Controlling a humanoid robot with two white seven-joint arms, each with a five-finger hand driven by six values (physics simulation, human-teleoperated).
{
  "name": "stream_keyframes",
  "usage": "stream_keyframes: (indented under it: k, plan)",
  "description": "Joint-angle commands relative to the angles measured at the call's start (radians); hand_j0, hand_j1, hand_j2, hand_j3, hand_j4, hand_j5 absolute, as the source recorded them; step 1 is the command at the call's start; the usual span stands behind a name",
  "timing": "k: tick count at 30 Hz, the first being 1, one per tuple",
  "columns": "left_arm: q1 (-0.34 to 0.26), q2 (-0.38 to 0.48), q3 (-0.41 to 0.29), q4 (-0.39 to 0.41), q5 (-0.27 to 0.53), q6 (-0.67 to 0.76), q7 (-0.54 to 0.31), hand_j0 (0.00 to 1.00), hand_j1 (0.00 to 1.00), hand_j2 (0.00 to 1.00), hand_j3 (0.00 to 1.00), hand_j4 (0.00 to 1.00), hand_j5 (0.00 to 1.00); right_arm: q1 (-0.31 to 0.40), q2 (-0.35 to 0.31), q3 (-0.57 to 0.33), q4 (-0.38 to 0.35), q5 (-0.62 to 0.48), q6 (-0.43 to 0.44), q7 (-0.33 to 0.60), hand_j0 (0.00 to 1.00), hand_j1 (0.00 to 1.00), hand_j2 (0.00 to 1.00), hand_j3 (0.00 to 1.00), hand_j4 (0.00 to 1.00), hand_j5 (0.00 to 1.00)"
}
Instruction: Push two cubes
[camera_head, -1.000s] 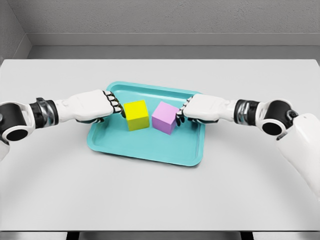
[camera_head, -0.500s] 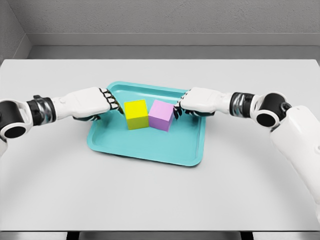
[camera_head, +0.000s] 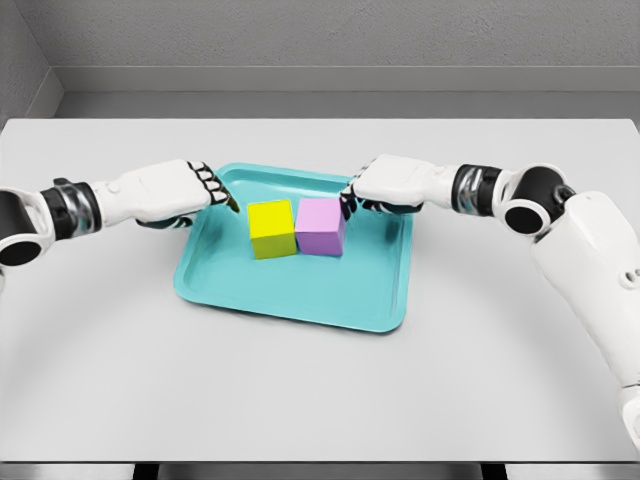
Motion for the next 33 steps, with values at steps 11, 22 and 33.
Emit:
stream_keyframes:
  k: [11,22,33]
  plan:
    - [0.002,0.003,0.017,0.007,0.008,0.002,0.001,0.77,0.77,0.77,0.77,0.77,0.77,-0.023,0.039,0.001,0.087,0.010,0.003,0.000,0.49,0.49,0.49,0.49,0.49,0.49]
    - [-0.005,0.075,0.023,0.005,0.066,0.002,0.001,0.78,0.78,0.78,0.78,0.78,0.78,-0.018,0.034,0.002,0.102,0.010,0.003,0.000,0.49,0.49,0.49,0.49,0.49,0.49]
    - [0.014,0.199,0.083,0.033,0.149,0.002,0.002,0.81,0.81,0.81,0.81,0.81,0.81,-0.005,0.033,0.004,0.051,0.010,0.003,0.000,0.49,0.49,0.49,0.49,0.49,0.49]
